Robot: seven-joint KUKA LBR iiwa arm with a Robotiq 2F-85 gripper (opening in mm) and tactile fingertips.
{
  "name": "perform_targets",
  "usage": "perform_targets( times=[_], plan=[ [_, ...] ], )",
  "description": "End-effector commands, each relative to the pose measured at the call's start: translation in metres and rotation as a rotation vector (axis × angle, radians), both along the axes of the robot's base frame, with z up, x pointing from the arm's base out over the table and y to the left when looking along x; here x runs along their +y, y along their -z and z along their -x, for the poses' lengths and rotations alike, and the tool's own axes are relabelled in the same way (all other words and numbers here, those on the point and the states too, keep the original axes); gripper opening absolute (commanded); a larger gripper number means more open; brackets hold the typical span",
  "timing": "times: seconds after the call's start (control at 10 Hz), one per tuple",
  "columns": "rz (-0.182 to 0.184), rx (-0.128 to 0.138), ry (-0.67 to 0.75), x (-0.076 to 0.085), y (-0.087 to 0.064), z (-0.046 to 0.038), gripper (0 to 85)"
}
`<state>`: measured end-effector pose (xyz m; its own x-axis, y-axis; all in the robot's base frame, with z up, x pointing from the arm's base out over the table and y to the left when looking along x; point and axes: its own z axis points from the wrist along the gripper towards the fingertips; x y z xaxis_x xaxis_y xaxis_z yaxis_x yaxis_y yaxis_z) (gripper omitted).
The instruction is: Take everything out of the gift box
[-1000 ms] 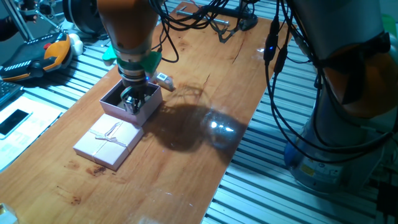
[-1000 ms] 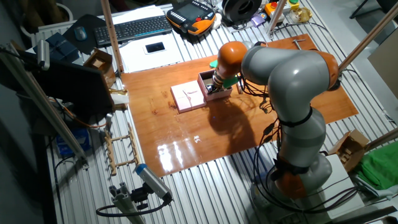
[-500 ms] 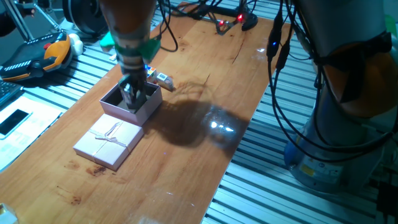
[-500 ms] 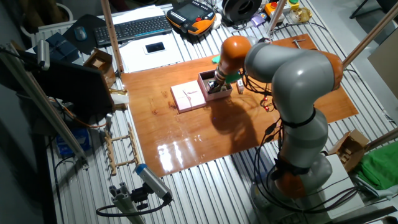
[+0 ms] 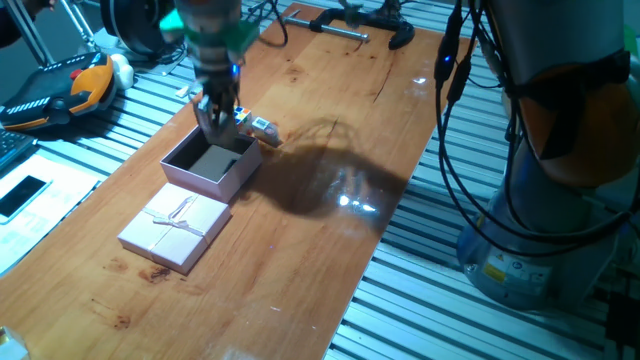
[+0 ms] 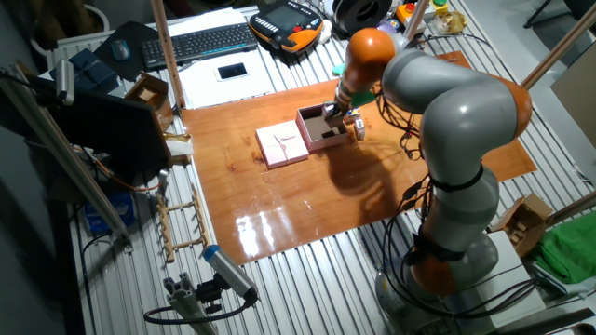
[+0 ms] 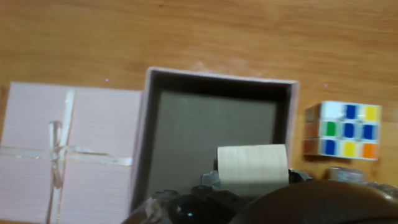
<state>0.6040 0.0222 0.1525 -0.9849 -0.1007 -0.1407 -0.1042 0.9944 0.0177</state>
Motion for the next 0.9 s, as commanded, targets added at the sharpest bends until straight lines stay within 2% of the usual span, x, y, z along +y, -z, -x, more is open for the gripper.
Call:
perform_targets(
  times=[0.0, 0.3, 0.5, 0.8],
  plan=[
    [0.000, 0.005, 0.000, -0.011, -0.004, -0.0019, 1.0],
    [0.007, 0.015, 0.031, -0.043, -0.010, -0.0058, 1.0],
    [0.010, 0.024, 0.043, -0.057, -0.010, -0.0049, 1.0],
    [0.031, 0.022, 0.023, -0.073, -0.005, -0.0078, 1.0]
  ],
)
